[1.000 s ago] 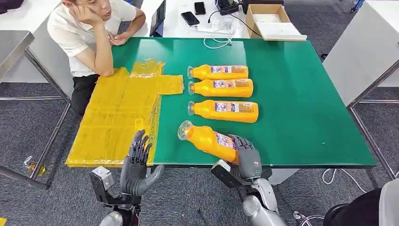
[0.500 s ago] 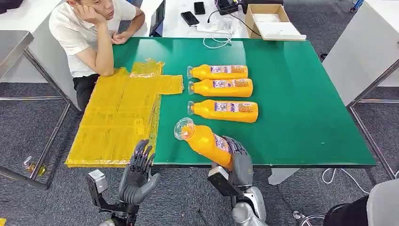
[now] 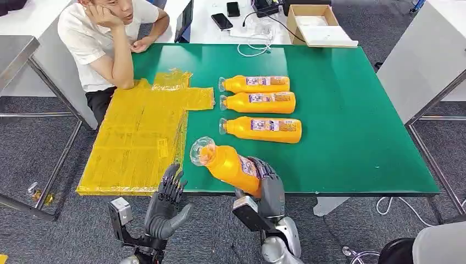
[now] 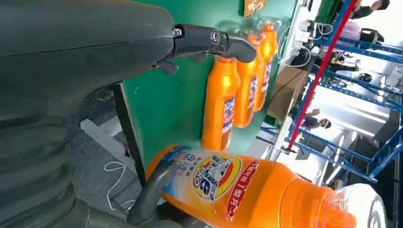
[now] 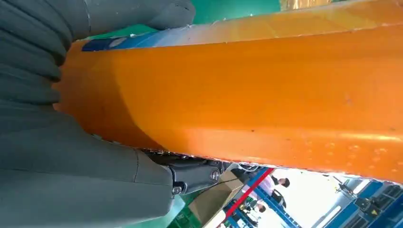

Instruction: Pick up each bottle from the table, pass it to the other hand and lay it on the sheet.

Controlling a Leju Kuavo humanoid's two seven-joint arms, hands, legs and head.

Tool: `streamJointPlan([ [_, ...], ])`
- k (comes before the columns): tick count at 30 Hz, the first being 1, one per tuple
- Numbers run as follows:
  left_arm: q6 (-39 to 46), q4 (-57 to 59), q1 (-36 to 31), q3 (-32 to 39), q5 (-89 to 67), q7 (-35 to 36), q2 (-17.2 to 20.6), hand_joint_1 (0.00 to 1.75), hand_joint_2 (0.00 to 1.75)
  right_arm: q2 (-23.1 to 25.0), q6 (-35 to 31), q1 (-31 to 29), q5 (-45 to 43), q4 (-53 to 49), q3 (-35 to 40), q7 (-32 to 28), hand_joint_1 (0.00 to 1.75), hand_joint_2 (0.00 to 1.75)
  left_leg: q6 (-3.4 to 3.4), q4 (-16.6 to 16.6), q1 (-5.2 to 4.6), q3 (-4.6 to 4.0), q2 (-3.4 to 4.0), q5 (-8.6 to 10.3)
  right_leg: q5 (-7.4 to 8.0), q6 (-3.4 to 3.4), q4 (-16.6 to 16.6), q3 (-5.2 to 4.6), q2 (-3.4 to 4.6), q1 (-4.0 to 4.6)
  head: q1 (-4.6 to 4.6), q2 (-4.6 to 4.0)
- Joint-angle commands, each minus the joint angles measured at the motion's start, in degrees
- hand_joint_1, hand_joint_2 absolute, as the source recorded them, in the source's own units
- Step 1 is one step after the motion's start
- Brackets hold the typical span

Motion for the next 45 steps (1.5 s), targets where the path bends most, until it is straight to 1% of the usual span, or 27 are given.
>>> streamJointPlan([
  [1, -0.12, 5.0, -4.37, -1.15, -1.62, -0.66, 0.82, 0.0, 1.75, 1.49, 0.89, -4.45, -1.75, 6.16, 3.56, -1.34, 1.75, 1.75, 0.0, -0.08, -0.05, 0.21, 0.1, -0.03, -0.02, -0.05, -0.04, 0.16, 0.05, -0.04, 0.0, 0.0],
  [3, -0.34, 5.06, -4.76, -1.1, -1.98, -0.67, 0.61, 0.0, 1.75, 1.85, 1.5, -5.12, -1.68, 6.93, 4.94, -1.41, 1.75, 1.75, 0.0, -0.11, -0.08, 0.31, 0.12, -0.04, -0.04, -0.06, -0.05, 0.24, 0.05, -0.06, 0.0, 0.0],
  [6, -0.71, 5.28, -5.46, -0.7, -2.42, -0.58, 0.02, 0.0, 1.75, 2.24, 3.13, -6.89, -0.68, 10.03, 8.3, 0.03, 1.73, 1.75, 0.0, -0.08, -0.05, 0.2, 0.11, -0.02, -0.01, -0.05, -0.04, 0.15, 0.06, -0.03, 0.0, 0.0],
  [7, -1.21, 5.61, -5.97, -0.76, -2.73, -0.24, -0.28, 0.0, 1.75, 2.57, 2.84, -7.87, 0.23, 11.55, 9.83, 0.53, 1.75, 1.75, 0.0, -0.07, -0.03, 0.15, 0.11, -0.01, 0.0, -0.04, -0.04, 0.1, 0.07, -0.02, 0.0, 0.0],
  [8, -1.22, 5.63, -6.09, -0.77, -2.74, -0.24, -0.42, 0.0, 1.75, 2.74, 2.72, -7.9, 0.23, 11.64, 9.89, 0.61, 1.75, 1.75, 0.0, -0.09, -0.07, 0.3, 0.17, -0.06, -0.05, -0.06, -0.03, 0.22, 0.1, -0.05, 0.0, 0.0],
  [10, -1.5, 6.21, -6.56, -0.68, -3.0, -0.03, -0.9, 0.0, 1.75, 3.08, 2.41, -9.12, 1.03, 13.4, 11.62, 0.5, 1.75, 1.75, 0.0, -0.06, -0.04, 0.12, 0.08, 0.01, 0.0, -0.03, -0.03, 0.08, 0.03, -0.03, 0.0, 0.0],
  [12, -1.83, 6.86, -7.17, -0.6, -3.09, 0.12, -1.4, 0.0, 1.75, 3.42, 2.09, -10.0, 2.1, 14.07, 13.22, 0.51, 1.75, 1.75, -0.01, -0.12, -0.09, 0.4, 0.13, -0.07, -0.09, -0.07, -0.04, 0.33, 0.05, -0.06, -0.02, 0.0],
  [13, -1.81, 7.15, -7.41, -0.46, -3.09, 0.14, -1.66, 0.0, 1.75, 3.55, 1.84, -10.28, 2.68, 14.37, 13.88, 0.64, 1.75, 1.75, 0.0, -0.09, -0.06, 0.24, 0.12, -0.02, -0.03, -0.04, -0.03, 0.18, 0.07, -0.05, 0.0, 0.0],
  [14, -1.82, 7.14, -7.49, -0.47, -3.08, 0.15, -1.73, 0.0, 1.75, 3.77, 1.88, -10.28, 2.68, 14.37, 13.99, 0.64, 1.75, 1.75, -0.01, -0.07, -0.05, 0.15, 0.09, 0.0, -0.01, -0.03, -0.02, 0.11, 0.04, -0.03, 0.0, 0.0],
  [16, -1.77, 7.83, -8.1, -0.17, -3.03, 0.26, -2.18, 0.0, 1.75, 4.2, 1.53, -10.32, 3.29, 14.62, 15.24, 0.22, 1.75, 1.75, -0.01, -0.1, -0.07, 0.31, 0.09, -0.04, -0.06, -0.05, -0.03, 0.26, 0.02, -0.05, 0.0, 0.0],
  [17, -1.85, 8.2, -8.38, -0.03, -2.72, 0.58, -2.37, 0.0, 1.75, 4.19, 1.11, -10.24, 3.72, 14.75, 15.83, 0.1, 1.75, 1.75, -0.01, -0.08, -0.05, 0.17, 0.05, 0.01, -0.02, -0.04, -0.02, 0.13, 0.01, -0.04, 0.0, 0.0],
  [18, -1.98, 8.32, -8.55, 0.0, -2.6, 0.7, -2.42, 0.0, 1.75, 4.23, 0.86, -10.28, 4.05, 15.05, 16.31, 0.23, 1.75, 1.75, -0.01, -0.12, -0.07, 0.37, 0.09, -0.05, -0.08, -0.07, -0.03, 0.31, 0.01, -0.05, 0.0, 0.0],
  [19, -2.07, 8.36, -8.79, -0.06, -2.63, 0.72, -2.47, 0.0, 1.75, 4.39, 0.86, -10.23, 4.12, 15.53, 16.83, 0.36, 1.75, 1.75, -0.01, -0.09, -0.05, 0.22, 0.05, -0.01, -0.04, -0.05, -0.03, 0.19, -0.01, -0.04, 0.0, 0.0],
  [23, -2.1, 8.35, -9.16, -0.16, -2.64, 0.73, -2.65, 0.0, 1.75, 4.7, 0.67, -10.01, 4.27, 16.14, 17.54, 0.5, 1.75, 1.75, -0.01, -0.15, -0.11, 0.52, 0.1, -0.08, -0.13, -0.09, -0.06, 0.45, 0.0, -0.08, 0.0, 0.0],
  [24, -2.1, 8.35, -9.16, -0.16, -2.64, 0.73, -2.65, 0.0, 1.75, 4.7, 0.67, -10.01, 4.27, 16.14, 17.54, 0.5, 1.75, 1.75, -0.02, -0.23, -0.17, 0.84, 0.15, -0.17, -0.24, -0.16, -0.08, 0.73, 0.0, -0.12, 0.0, 0.0],
  [25, -2.1, 8.35, -9.16, -0.16, -2.64, 0.73, -2.65, 0.0, 1.75, 4.7, 0.67, -10.01, 4.27, 16.14, 17.54, 0.5, 1.75, 1.75, 0.0, -0.1, -0.07, 0.26, 0.01, -0.01, -0.06, -0.04, -0.04, 0.23, -0.05, -0.06, 0.0, 0.0],
  [27, -2.1, 8.35, -9.16, -0.16, -2.64, 0.73, -2.65, 0.0, 1.75, 4.7, 0.67, -10.01, 4.27, 16.14, 17.54, 0.5, 1.75, 1.75, -0.01, -0.11, -0.1, 0.43, 0.07, -0.09, -0.13, -0.07, -0.03, 0.37, -0.01, -0.07, 0.0, 0.0],
  [28, -2.1, 8.35, -9.16, -0.16, -2.64, 0.73, -2.65, 0.0, 1.75, 4.7, 0.67, -10.01, 4.27, 16.14, 17.54, 0.5, 1.75, 1.75, 0.0, -0.1, -0.07, 0.28, 0.04, -0.03, -0.07, -0.04, -0.03, 0.24, -0.02, -0.05, 0.02, 0.0],
  [31, -2.1, 8.35, -9.16, -0.16, -2.64, 0.73, -2.65, 0.0, 1.75, 4.7, 0.67, -10.01, 4.27, 16.14, 17.54, 0.5, 1.75, 1.75, 0.0, -0.1, -0.08, 0.36, 0.02, -0.05, -0.11, -0.06, -0.03, 0.32, -0.07, -0.06, 0.0, 0.0],
  [32, -2.1, 8.35, -9.16, -0.16, -2.64, 0.73, -2.65, 0.0, 1.75, 4.7, 0.67, -10.01, 4.27, 16.14, 17.54, 0.5, 1.75, 1.75, -0.01, -0.08, -0.06, 0.19, 0.01, 0.0, -0.05, -0.04, -0.02, 0.16, -0.05, -0.04, -0.02, 0.0],
  [33, -2.1, 8.35, -9.16, -0.16, -2.64, 0.73, -2.65, 0.0, 1.75, 4.7, 0.67, -10.01, 4.27, 16.14, 17.54, 0.5, 1.75, 1.75, 0.0, -0.1, -0.09, 0.32, 0.03, -0.04, -0.1, -0.05, -0.01, 0.26, -0.05, -0.08, 0.0, 0.0],
  [34, -2.1, 8.35, -9.16, -0.16, -2.64, 0.73, -2.65, 0.0, 1.75, 4.7, 0.67, -10.01, 4.27, 16.14, 17.54, 0.5, 1.75, 1.75, -0.01, -0.06, -0.03, 0.15, 0.02, 0.0, -0.03, -0.04, -0.03, 0.12, -0.03, -0.02, 0.0, 0.0],
  [38, -2.1, 8.3, -9.33, -0.23, -2.62, 0.74, -2.71, 0.0, 1.75, 4.71, -0.21, -10.18, 5.02, 16.42, 18.63, 1.06, 1.75, 1.75, -0.01, -0.12, -0.09, 0.35, 0.01, -0.04, -0.1, -0.06, -0.04, 0.3, -0.07, -0.07, 0.0, 0.0],
  [42, -2.76, 8.95, -10.04, 0.0, -1.4, 0.51, -3.15, 0.0, 1.75, 5.21, -0.06, -10.79, 5.6, 17.85, 20.13, 1.23, 1.75, 1.75, -0.01, -0.06, -0.04, 0.19, 0.01, -0.01, -0.05, -0.04, -0.02, 0.16, -0.05, -0.03, 0.0, 0.0],
  [43, -3.86, 9.19, -10.14, 0.27, 0.11, 0.8, -3.33, 0.28, 1.75, 5.37, -0.06, -11.04, 5.69, 18.67, 20.68, 1.01, 1.75, 1.75, -0.01, -0.09, -0.07, 0.35, 0.04, -0.05, -0.11, -0.07, -0.01, 0.29, -0.04, -0.05, 0.0, 0.0],
  [44, -4.33, 9.21, -10.14, 0.59, 1.05, 0.85, -3.39, 1.75, 1.75, 5.67, 0.03, -11.01, 5.65, 19.25, 21.0, 0.86, 1.73, 1.75, -0.01, -0.07, -0.06, 0.23, 0.02, -0.01, -0.06, -0.05, -0.01, 0.19, -0.05, -0.04, 0.0, 0.0],
  [45, -4.39, 9.19, -10.2, 0.62, 1.1, 0.74, -3.4, 1.75, 1.75, 5.77, 0.22, -11.03, 5.56, 19.58, 21.15, 0.81, 1.66, 1.75, -0.01, -0.09, -0.07, 0.35, 0.04, -0.05, -0.11, -0.07, -0.02, 0.3, -0.05, -0.05, 0.0, 0.0],
])
